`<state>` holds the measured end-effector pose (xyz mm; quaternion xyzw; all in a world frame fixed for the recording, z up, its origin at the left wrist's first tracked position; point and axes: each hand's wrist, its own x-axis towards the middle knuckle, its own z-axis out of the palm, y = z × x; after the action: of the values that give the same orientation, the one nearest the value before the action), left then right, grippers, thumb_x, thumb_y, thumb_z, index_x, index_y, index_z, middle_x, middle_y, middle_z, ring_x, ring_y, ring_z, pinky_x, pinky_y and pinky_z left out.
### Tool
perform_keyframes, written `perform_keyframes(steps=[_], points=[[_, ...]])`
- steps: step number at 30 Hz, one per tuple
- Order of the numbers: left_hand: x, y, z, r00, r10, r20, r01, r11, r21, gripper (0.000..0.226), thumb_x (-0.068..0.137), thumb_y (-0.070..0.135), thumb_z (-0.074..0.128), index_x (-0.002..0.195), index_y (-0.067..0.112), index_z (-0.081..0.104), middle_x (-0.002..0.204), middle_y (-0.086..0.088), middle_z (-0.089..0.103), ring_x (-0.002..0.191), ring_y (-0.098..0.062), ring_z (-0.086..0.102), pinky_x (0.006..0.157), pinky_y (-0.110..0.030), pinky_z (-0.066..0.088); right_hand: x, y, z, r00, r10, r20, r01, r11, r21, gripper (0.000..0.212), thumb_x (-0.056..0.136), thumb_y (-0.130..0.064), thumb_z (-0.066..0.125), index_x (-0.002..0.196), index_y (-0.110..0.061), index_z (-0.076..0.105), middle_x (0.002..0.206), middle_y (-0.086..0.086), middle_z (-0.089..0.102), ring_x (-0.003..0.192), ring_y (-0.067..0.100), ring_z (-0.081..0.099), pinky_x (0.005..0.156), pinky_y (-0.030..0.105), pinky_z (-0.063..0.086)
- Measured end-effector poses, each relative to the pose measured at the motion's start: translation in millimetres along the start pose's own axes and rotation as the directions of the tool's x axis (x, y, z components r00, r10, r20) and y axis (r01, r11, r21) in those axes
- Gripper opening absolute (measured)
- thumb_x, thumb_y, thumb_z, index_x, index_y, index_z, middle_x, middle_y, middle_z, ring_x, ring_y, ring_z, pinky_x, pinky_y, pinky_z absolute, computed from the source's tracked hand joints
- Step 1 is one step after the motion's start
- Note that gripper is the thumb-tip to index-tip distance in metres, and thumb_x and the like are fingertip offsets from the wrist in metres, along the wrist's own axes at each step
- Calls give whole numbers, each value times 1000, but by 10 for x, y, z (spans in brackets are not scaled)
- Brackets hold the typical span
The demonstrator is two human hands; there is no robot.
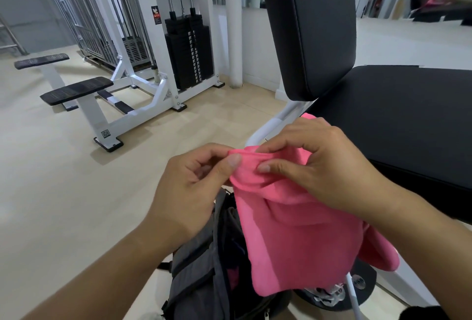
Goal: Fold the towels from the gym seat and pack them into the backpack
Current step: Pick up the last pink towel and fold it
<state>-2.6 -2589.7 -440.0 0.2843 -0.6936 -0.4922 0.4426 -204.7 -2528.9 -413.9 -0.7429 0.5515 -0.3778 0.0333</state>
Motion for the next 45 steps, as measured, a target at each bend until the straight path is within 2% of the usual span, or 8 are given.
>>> perform_keyframes(steps=[6,14,20,25,30,34,39,45], points=[[-26,-45,-268,972,-68,-227,65,998,-20,17,96,24,63,85,29,74,82,4,73,78,-12,64,81,-37,52,-83,-327,180,996,-57,68,69,980,-189,16,83,-43,71,92,-29,71,77,-25,51,74,-1,42,72,27,40],[-164,163,-534,787,189,-588,-124,981,150,27,105,16,48,88,34,59,76,24,64,76,1,56,76,-21,45,-315,-844,513,985,-24,169,17,999,46,21,83,-30,76,100,-29,64,84,-24,53,70,-8,46,64,9,37],[-146,287,-695,666,305,-681,-190,952,240,20,102,24,48,89,38,56,83,12,63,79,-7,59,77,-31,48,-411,-1112,508,971,-102,216,80,990,112,27,84,-51,70,97,-39,49,75,-18,50,68,6,47,58,24,41],[-133,227,-814,714,343,-610,-111,916,385,26,105,17,49,91,39,54,80,16,60,72,10,56,74,-12,43,-409,-1094,401,932,-79,353,-27,958,285,39,79,-57,78,81,-35,45,68,0,55,63,20,50,58,36,45],[-132,-39,-955,738,193,-646,58,936,346,26,104,24,50,86,42,57,77,15,58,70,3,53,71,-19,43,-477,-775,306,897,49,440,-93,993,79,46,80,-68,69,82,-25,52,67,-6,54,64,14,50,56,31,40],[-153,-223,-1072,765,42,-643,155,956,247,20,101,31,53,86,40,64,88,8,68,80,-10,60,81,-39,50,-553,-557,174,944,127,303,-72,980,-188,36,81,-73,49,92,-42,63,76,-26,59,71,-2,55,62,25,47],[-176,-274,-1015,818,-28,-574,192,955,226,22,104,27,53,89,38,66,91,11,67,82,-4,59,79,-26,46,-634,-455,81,986,167,11,-158,952,-264,16,84,-46,68,91,-38,80,92,-18,62,73,7,63,59,37,57],[-182,-219,-890,837,-3,-548,155,960,232,24,105,27,50,88,38,62,85,16,63,79,0,55,78,-23,43,-581,-438,-31,948,316,38,-291,909,-297,21,82,-49,64,88,-39,81,117,-20,68,86,3,62,81,34,56]])
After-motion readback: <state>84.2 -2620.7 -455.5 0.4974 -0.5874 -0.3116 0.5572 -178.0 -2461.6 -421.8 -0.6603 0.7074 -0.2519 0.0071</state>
